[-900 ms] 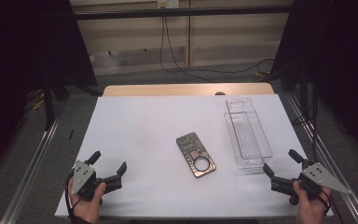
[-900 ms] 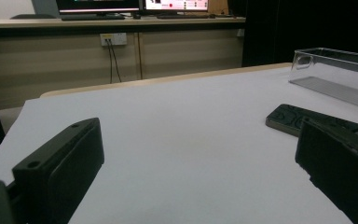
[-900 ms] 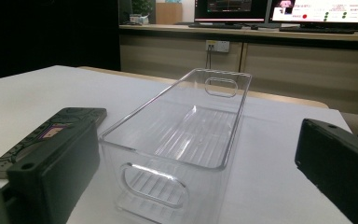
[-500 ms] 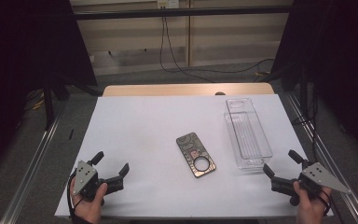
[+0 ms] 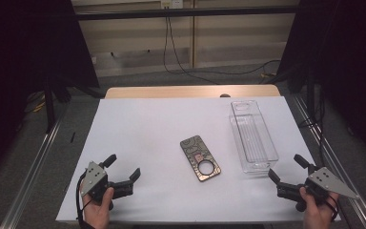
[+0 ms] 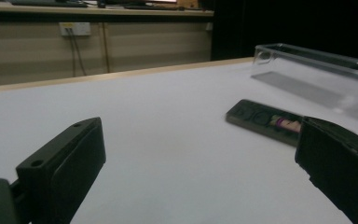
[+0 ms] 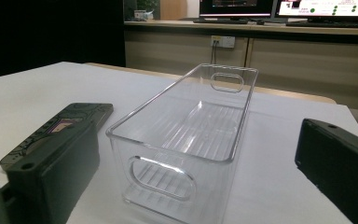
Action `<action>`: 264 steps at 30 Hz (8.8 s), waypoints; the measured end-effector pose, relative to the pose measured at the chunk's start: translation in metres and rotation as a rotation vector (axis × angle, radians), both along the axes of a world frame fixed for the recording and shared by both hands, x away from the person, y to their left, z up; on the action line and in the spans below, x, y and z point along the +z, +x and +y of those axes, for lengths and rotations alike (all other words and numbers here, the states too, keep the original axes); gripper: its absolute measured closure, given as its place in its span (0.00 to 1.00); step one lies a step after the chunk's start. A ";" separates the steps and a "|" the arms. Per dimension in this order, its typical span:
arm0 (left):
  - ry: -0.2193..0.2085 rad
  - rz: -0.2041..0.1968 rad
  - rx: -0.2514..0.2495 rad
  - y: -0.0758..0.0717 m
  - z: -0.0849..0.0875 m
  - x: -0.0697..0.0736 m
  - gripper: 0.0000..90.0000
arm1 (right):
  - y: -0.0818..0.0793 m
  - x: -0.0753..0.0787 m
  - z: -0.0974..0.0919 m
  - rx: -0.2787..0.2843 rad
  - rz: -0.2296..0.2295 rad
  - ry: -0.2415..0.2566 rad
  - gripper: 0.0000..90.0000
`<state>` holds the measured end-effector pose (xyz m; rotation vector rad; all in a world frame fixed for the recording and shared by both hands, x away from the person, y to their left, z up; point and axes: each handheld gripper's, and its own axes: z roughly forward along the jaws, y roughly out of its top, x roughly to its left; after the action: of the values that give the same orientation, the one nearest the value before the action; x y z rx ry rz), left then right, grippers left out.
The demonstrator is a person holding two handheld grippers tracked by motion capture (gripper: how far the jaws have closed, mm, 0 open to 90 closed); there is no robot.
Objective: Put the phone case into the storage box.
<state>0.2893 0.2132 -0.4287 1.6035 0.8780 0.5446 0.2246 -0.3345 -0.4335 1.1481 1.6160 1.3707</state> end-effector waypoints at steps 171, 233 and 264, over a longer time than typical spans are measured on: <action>0.496 0.367 -0.536 0.178 -0.233 -0.015 1.00 | 0.000 -0.001 0.007 0.064 0.017 0.001 0.00; 0.485 0.404 -0.487 0.183 -0.165 -0.020 1.00 | 0.000 -0.002 0.006 0.062 0.020 -0.006 0.00; 0.493 0.402 -0.520 0.158 -0.131 -0.018 1.00 | -0.001 -0.001 0.007 0.053 0.019 -0.009 0.00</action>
<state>0.4478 0.0822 -0.4464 2.3489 0.5905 0.0596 0.2238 -0.3277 -0.4349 1.1228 1.6757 1.3885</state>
